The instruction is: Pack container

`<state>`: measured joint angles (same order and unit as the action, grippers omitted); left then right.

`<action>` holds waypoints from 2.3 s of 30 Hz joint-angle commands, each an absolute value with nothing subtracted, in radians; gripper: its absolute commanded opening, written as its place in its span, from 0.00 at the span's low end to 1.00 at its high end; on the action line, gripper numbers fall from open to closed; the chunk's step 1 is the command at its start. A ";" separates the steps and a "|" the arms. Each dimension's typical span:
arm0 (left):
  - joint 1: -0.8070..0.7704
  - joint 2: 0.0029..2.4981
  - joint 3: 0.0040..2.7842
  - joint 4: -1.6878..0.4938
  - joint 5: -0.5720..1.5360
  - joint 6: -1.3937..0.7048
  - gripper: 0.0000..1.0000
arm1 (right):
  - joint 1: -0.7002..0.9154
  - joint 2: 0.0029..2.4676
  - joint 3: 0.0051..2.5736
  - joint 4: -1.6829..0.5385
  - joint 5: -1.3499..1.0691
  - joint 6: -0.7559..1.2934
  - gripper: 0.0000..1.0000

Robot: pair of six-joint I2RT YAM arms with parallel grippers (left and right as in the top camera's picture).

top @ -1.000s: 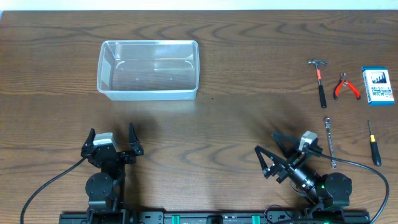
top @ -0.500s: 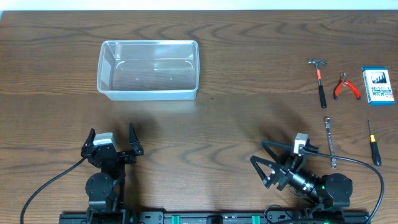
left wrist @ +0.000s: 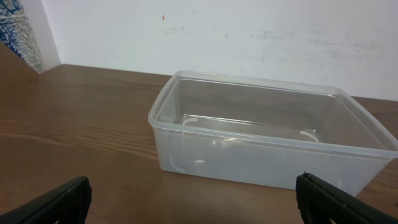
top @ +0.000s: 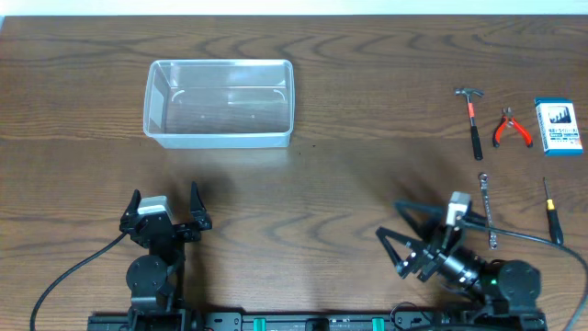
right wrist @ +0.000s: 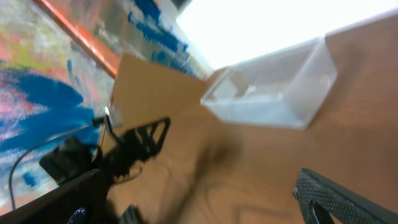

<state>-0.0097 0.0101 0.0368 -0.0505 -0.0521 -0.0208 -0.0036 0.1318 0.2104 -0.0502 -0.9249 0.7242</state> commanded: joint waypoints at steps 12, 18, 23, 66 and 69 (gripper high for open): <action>-0.010 0.006 0.004 -0.066 -0.057 -0.004 0.98 | -0.039 0.870 1.030 -0.871 -0.493 0.007 0.99; -0.010 0.006 0.004 -0.066 -0.057 -0.004 0.98 | -0.039 1.040 1.149 -0.973 -0.501 -0.090 0.99; -0.010 0.006 0.004 -0.066 -0.057 -0.004 0.98 | -0.039 1.097 1.161 -0.982 -0.237 0.101 0.99; -0.010 0.302 0.499 -0.413 0.175 0.064 0.98 | -0.039 1.179 1.246 -1.056 0.050 0.213 0.99; -0.010 0.478 0.715 -0.553 0.151 0.138 0.98 | -0.039 1.179 1.246 -1.051 0.015 0.213 0.99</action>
